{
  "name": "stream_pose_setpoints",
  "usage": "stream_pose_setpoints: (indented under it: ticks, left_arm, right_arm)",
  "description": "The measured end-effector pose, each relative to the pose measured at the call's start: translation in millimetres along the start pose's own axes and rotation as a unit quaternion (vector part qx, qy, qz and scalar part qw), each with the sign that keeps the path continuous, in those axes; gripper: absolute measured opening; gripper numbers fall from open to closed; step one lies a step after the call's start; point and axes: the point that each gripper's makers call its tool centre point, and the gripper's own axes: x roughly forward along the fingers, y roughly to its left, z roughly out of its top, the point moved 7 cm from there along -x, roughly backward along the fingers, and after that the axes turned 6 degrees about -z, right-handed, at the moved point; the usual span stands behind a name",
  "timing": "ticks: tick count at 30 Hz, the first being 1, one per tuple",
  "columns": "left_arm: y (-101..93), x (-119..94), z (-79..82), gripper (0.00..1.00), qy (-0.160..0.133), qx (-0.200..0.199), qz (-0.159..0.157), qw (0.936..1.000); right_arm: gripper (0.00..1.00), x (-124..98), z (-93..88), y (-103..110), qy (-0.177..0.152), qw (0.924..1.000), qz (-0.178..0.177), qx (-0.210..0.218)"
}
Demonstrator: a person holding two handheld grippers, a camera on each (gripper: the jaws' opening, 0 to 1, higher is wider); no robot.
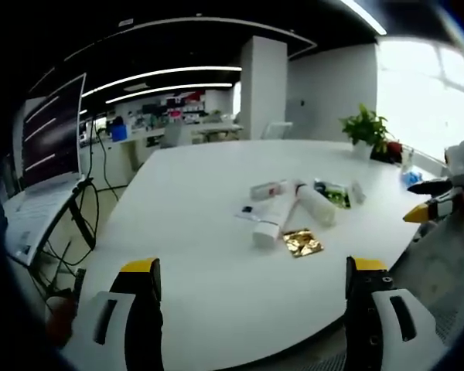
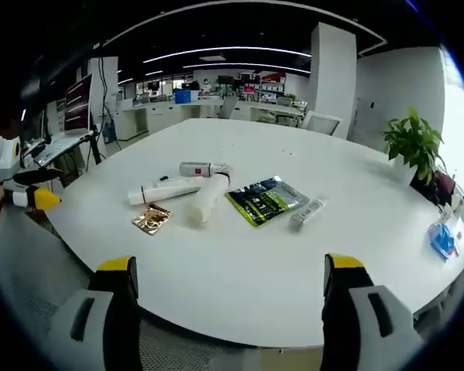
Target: Arrange the skincare products in the storage area until every visible bottle or jar stands upright without overlapping.
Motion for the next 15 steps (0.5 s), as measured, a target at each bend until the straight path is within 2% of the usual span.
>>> stream_pose_setpoints:
  ticks: [8,10,15]
  left_arm:
    - [0.4,-2,1.8,0.97,-0.006,-0.012,-0.004,0.9999]
    - [0.2,-3,2.0,0.97,-0.006,-0.013,-0.006,0.9999]
    - [0.0,-3,2.4,0.97,-0.004,-0.012,-0.010,0.9999]
  right_arm:
    - [1.00,-2,6.5,-6,-0.004,0.9999,0.010,0.004]
    - [1.00,1,14.1,-8,-0.015,0.9998,0.012,0.003]
    - [1.00,14,36.4,-9,-0.039,0.9984,0.023,-0.033]
